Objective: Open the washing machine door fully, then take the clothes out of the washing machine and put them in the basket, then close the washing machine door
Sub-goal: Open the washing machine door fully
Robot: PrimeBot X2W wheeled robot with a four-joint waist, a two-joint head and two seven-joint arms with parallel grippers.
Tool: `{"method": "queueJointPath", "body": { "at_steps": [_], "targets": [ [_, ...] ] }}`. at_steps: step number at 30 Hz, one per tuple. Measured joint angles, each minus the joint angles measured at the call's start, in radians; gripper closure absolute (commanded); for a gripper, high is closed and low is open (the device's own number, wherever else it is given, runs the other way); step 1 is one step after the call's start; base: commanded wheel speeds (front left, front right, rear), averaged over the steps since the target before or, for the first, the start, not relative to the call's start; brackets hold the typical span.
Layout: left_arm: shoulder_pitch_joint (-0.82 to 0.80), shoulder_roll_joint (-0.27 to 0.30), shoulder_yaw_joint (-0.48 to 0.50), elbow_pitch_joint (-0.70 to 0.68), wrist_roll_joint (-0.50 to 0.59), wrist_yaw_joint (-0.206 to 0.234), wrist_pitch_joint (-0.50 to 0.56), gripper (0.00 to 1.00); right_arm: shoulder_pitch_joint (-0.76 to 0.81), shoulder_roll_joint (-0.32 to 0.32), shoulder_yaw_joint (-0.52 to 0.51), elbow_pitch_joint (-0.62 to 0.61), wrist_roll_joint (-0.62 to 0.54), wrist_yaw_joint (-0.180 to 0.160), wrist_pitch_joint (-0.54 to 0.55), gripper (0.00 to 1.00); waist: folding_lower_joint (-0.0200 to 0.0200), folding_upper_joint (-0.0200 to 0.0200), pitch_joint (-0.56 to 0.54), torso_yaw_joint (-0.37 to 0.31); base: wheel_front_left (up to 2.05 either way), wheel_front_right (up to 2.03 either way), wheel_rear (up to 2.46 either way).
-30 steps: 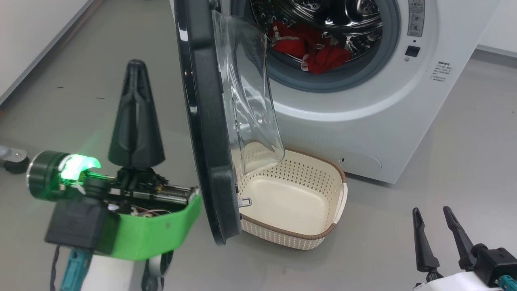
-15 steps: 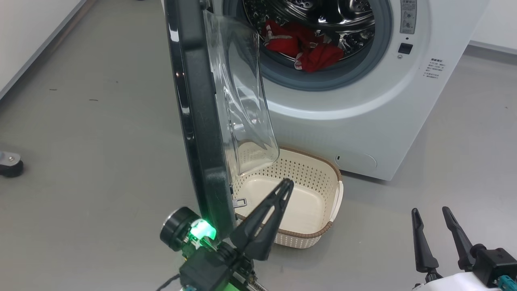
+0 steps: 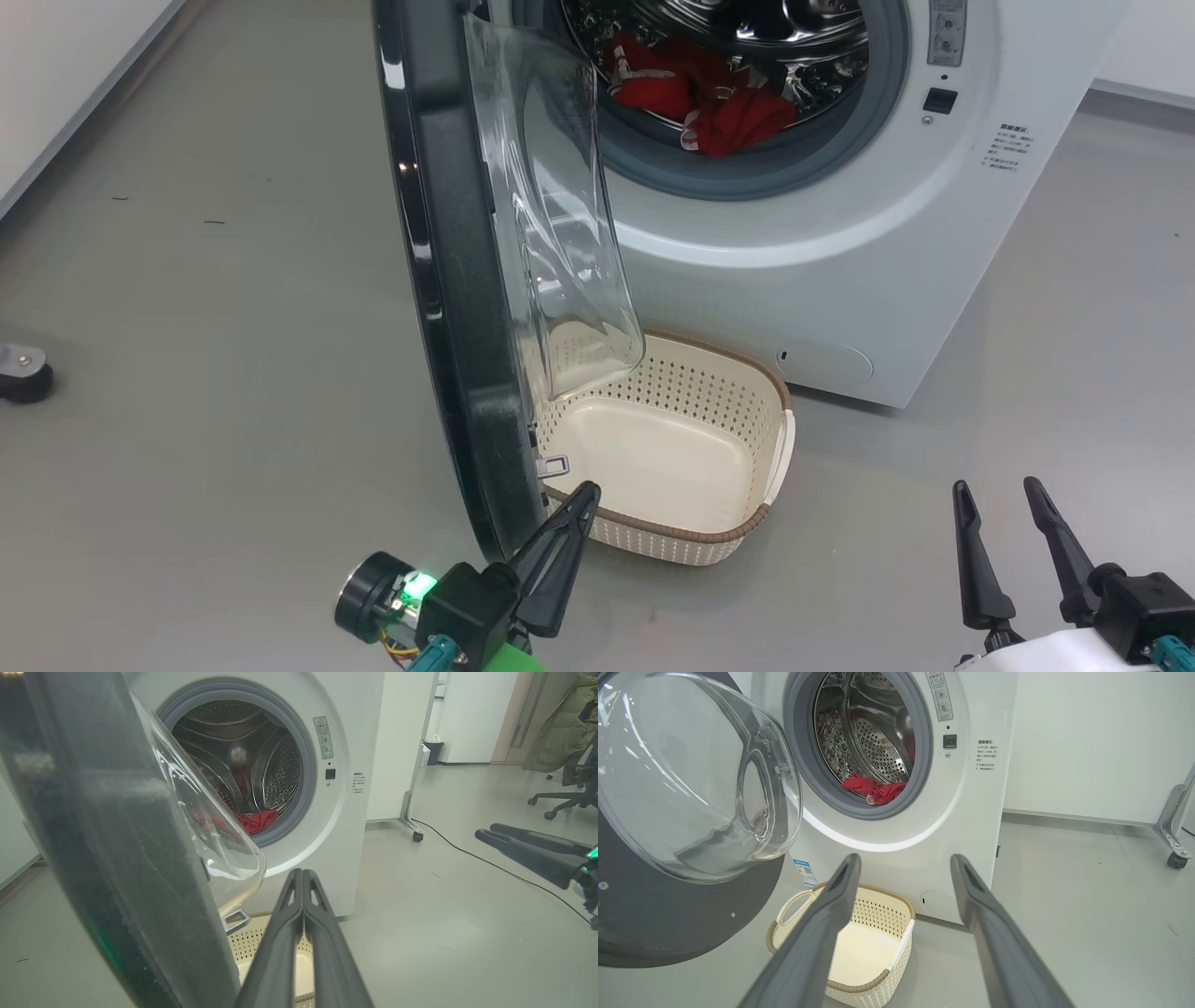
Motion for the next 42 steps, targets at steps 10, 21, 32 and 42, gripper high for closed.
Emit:
{"method": "queueJointPath", "body": {
  "at_steps": [10,21,32,42],
  "targets": [
    [-0.018,-0.002,0.053,0.051,0.0,0.034,0.0,1.0,0.0,0.0,0.0,0.0,0.0,0.003,0.0,0.0,0.0,0.0,0.008,-0.006,0.0,0.0,0.0],
    [-0.027,-0.007,0.08,0.096,0.0,0.056,-0.002,1.0,-0.001,0.0,-0.006,0.005,0.005,0.008,0.0,0.0,0.0,0.0,0.008,-0.006,0.0,0.0,0.0],
    [-0.026,-0.019,0.137,0.134,0.0,0.081,-0.024,1.0,0.0,0.001,-0.021,0.008,0.011,0.008,0.0,0.0,0.0,0.0,-0.007,0.028,0.0,0.0,0.0],
    [-0.02,-0.005,0.226,0.162,0.0,0.094,-0.042,1.0,0.0,0.002,-0.006,0.01,0.012,0.008,0.0,0.0,0.0,0.0,-0.021,0.051,0.0,0.0,0.0]
  ]
}}
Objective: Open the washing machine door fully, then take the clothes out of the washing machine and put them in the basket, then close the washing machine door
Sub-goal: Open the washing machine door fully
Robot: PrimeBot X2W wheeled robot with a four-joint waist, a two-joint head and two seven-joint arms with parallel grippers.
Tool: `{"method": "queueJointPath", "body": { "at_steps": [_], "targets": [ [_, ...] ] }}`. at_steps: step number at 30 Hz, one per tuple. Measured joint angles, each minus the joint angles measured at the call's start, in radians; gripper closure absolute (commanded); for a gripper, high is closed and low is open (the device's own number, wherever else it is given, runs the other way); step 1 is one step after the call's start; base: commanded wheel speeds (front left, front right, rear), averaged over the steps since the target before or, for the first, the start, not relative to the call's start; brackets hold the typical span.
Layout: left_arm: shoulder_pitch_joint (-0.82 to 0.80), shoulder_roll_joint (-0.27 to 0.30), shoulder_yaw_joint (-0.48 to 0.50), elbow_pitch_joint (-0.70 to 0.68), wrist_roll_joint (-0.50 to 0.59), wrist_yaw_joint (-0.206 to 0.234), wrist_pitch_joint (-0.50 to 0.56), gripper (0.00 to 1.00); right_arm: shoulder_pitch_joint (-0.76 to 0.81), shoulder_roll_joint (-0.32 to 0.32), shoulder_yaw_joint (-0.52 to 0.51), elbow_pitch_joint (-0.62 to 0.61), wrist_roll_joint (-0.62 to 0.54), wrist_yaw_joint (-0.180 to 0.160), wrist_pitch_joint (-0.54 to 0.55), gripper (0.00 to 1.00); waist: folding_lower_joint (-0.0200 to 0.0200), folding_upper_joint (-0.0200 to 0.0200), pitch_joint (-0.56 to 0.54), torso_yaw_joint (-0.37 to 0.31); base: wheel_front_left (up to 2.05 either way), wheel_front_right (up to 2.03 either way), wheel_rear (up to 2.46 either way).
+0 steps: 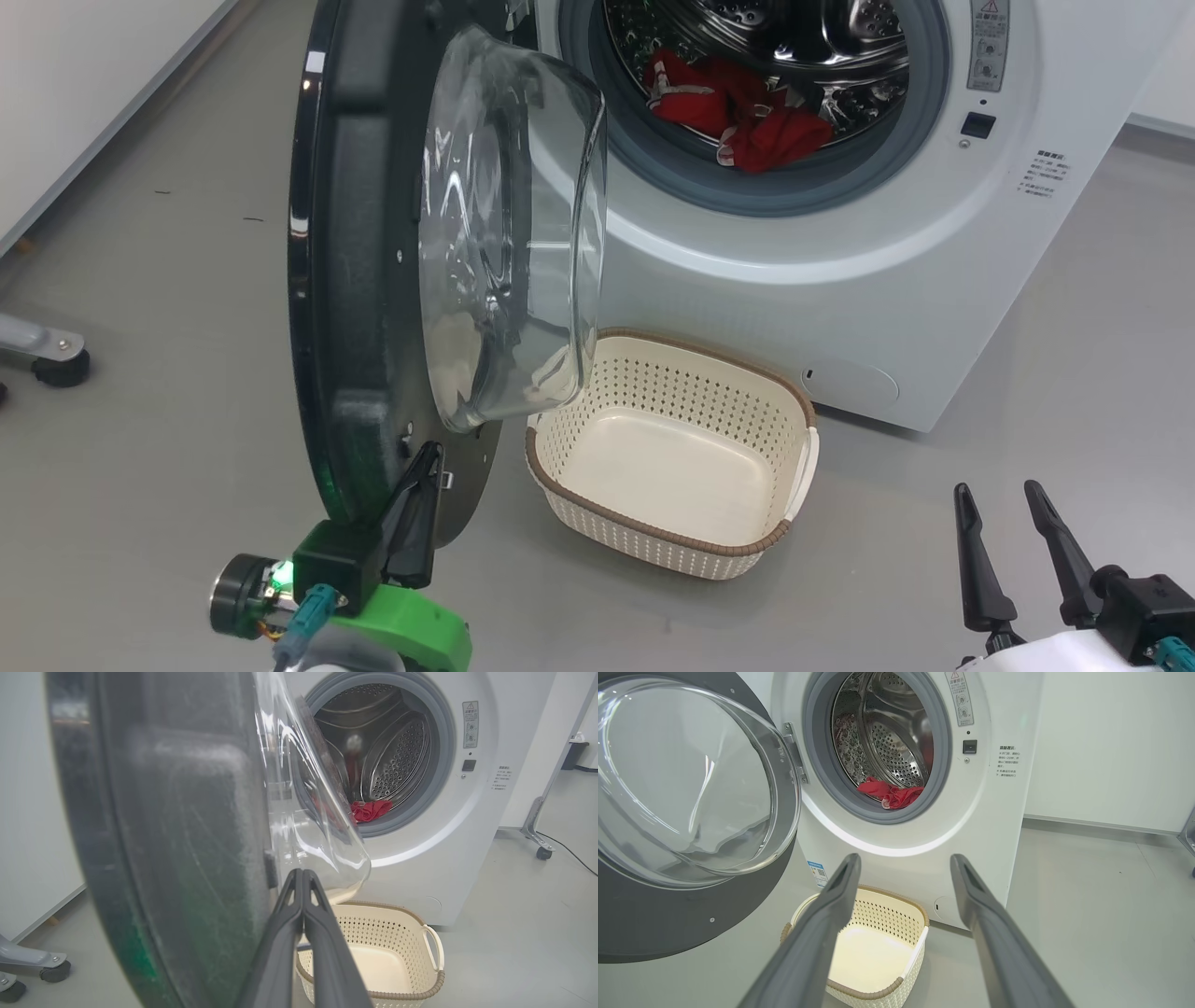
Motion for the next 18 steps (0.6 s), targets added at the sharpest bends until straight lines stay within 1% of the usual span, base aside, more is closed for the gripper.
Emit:
{"method": "queueJointPath", "body": {
  "at_steps": [6,12,18],
  "targets": [
    [0.0,0.011,0.06,0.026,0.0,0.008,-0.005,1.0,0.0,0.0,0.004,0.001,0.0,0.0,0.0,0.0,0.0,0.0,-0.001,-0.003,0.0,0.0,0.0],
    [0.002,0.026,0.139,0.045,-0.009,0.008,-0.012,1.0,0.0,0.0,0.013,0.001,0.0,0.0,0.0,0.0,0.0,0.0,0.009,-0.02,0.0,0.0,0.0],
    [-0.007,0.029,0.207,0.073,-0.018,0.008,-0.021,1.0,-0.002,0.0,0.007,-0.002,-0.001,0.0,0.0,0.0,0.0,0.0,0.03,-0.035,0.0,0.0,0.0]
  ]
}}
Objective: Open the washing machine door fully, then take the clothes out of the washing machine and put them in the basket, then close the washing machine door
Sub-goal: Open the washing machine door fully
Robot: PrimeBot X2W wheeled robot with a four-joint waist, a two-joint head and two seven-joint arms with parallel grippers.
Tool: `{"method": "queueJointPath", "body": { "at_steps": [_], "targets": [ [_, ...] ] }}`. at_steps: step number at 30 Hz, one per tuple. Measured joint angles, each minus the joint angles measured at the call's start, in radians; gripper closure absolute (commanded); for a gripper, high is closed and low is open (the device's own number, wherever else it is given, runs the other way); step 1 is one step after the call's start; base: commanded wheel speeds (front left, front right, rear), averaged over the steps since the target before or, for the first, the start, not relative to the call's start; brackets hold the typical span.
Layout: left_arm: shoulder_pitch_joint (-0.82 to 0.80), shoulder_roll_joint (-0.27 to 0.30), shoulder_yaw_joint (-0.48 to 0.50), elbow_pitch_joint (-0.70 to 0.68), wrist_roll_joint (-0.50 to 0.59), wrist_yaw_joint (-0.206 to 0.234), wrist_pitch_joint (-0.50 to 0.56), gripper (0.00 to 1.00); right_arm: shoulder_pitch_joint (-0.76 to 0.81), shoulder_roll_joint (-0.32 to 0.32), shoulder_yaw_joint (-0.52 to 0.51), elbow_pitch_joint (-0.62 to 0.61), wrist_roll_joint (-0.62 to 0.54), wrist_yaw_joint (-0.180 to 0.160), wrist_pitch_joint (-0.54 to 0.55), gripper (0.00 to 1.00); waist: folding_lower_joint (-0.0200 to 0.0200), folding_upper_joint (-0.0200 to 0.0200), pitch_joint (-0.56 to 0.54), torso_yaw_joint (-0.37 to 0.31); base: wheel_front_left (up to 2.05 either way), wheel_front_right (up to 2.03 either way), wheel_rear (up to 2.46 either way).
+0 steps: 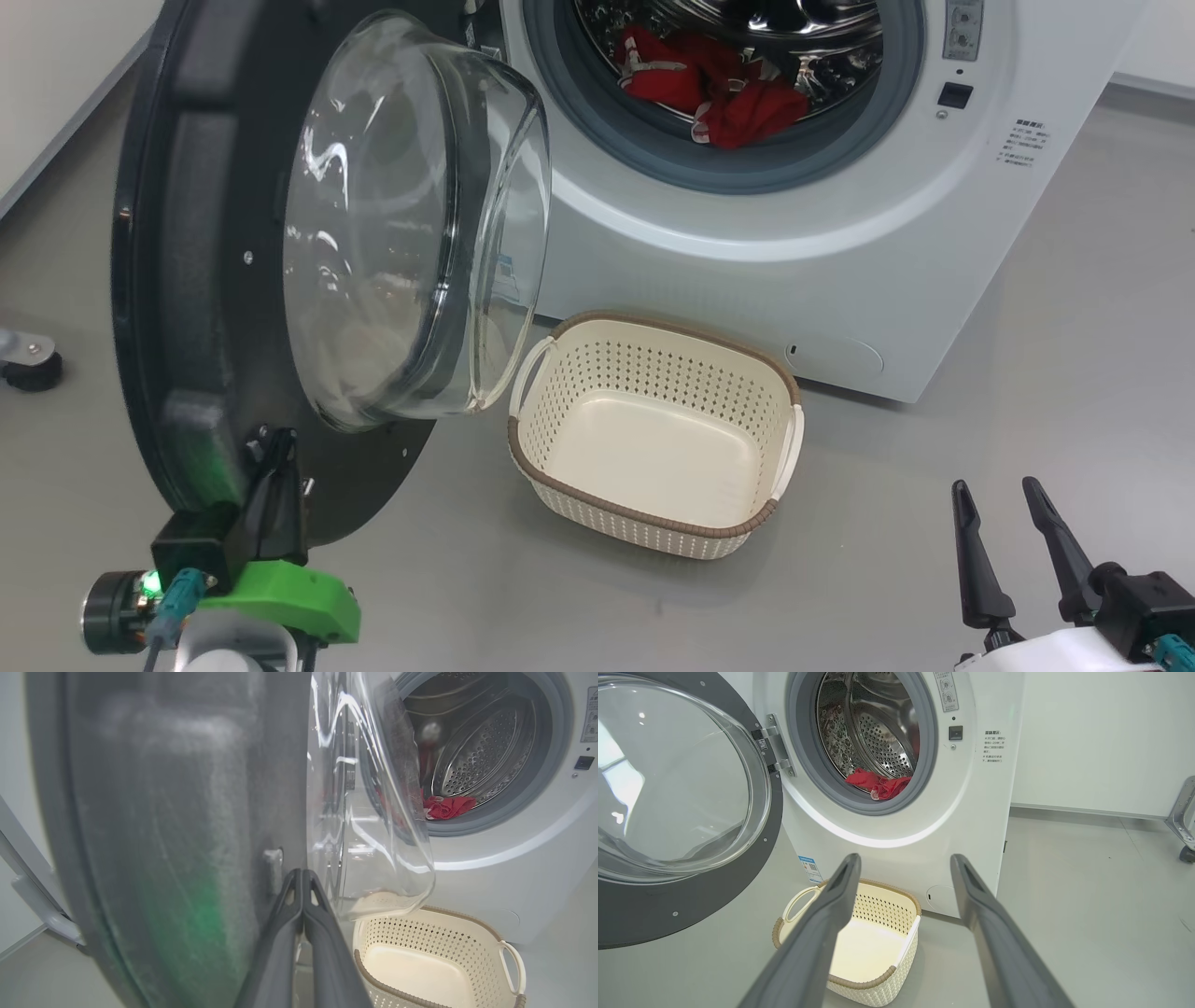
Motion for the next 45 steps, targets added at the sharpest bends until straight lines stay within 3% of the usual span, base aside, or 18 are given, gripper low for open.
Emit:
{"method": "queueJointPath", "body": {
  "at_steps": [23,45],
  "targets": [
    [-0.156,0.009,0.25,0.168,-0.019,0.002,-0.03,1.0,-0.032,0.0,-0.027,-0.014,-0.021,0.0,0.0,0.0,0.0,0.0,0.078,-0.019,0.0,0.0,0.0],
    [-0.203,0.004,0.293,0.25,0.004,0.01,-0.049,1.0,-0.047,-0.001,-0.002,0.003,-0.03,0.0,0.0,0.0,0.0,0.0,0.058,-0.021,0.0,0.0,0.0]
  ]
}}
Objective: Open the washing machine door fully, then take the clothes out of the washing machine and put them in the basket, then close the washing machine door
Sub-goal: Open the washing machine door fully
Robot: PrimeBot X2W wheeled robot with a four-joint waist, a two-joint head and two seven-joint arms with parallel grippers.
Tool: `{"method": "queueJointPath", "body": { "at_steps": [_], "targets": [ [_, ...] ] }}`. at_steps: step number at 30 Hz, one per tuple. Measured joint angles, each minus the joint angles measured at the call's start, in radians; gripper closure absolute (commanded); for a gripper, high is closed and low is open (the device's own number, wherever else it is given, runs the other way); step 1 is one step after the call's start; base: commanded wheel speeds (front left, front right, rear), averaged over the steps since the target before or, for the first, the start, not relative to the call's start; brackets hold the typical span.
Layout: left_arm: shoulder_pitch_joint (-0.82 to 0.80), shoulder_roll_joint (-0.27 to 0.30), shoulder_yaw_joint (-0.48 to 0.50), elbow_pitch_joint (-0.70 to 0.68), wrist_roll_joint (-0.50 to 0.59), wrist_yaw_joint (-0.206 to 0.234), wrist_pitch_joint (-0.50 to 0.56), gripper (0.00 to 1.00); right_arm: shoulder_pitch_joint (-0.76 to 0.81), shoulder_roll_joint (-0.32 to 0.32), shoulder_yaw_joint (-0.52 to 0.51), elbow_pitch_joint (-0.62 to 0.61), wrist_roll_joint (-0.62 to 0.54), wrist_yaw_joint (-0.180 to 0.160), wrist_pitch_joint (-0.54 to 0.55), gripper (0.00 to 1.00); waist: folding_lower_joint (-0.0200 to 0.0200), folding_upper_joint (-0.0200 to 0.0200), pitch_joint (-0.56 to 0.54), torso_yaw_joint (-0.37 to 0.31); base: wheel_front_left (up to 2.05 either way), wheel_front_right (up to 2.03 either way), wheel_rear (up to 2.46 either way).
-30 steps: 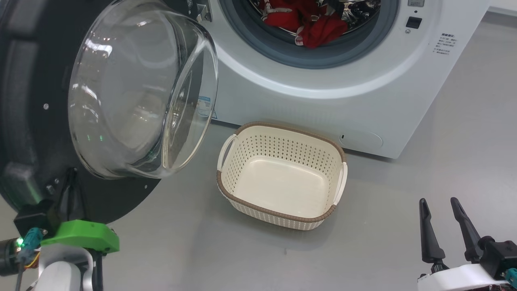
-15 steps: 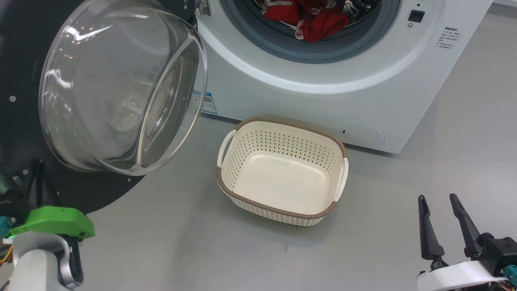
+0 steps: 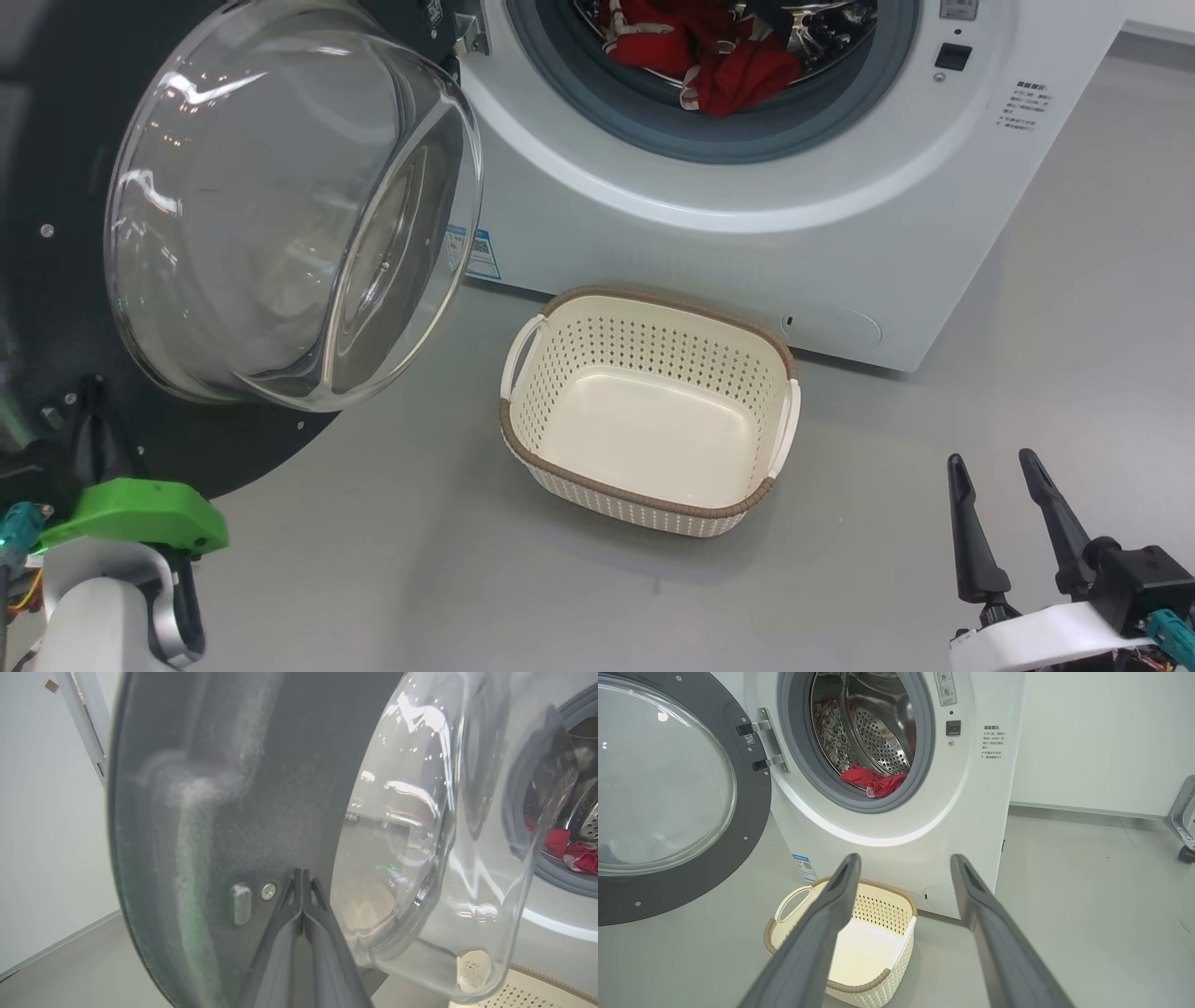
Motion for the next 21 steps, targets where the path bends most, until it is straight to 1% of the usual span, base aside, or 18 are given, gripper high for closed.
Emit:
{"method": "queueJointPath", "body": {
  "at_steps": [5,8,10,16,21],
  "targets": [
    [0.031,-0.021,-0.012,-0.018,0.009,0.0,-0.001,1.0,0.001,0.0,0.007,0.007,0.001,0.0,0.0,0.0,0.0,0.0,-0.019,-0.002,0.0,0.0,0.0],
    [0.065,-0.022,-0.02,-0.035,0.019,0.0,-0.001,1.0,0.001,0.0,0.018,0.014,0.002,0.0,0.0,0.0,0.0,0.0,-0.031,-0.004,0.0,0.0,0.0],
    [0.086,-0.021,-0.042,-0.044,0.041,-0.002,-0.001,1.0,0.002,0.0,0.03,0.016,0.002,0.0,0.0,0.0,0.0,0.0,-0.039,-0.008,0.0,0.0,0.0],
    [0.153,-0.027,-0.113,-0.11,0.089,-0.035,-0.001,1.0,0.002,0.0,0.049,0.019,0.002,0.0,0.0,0.0,0.0,0.0,-0.052,-0.028,0.0,0.0,0.0],
    [0.194,-0.049,-0.166,-0.146,0.103,-0.055,-0.001,1.0,0.002,0.0,0.061,0.02,0.002,0.0,0.0,0.0,0.0,0.0,-0.053,-0.05,0.0,0.0,0.0]
  ]
}}
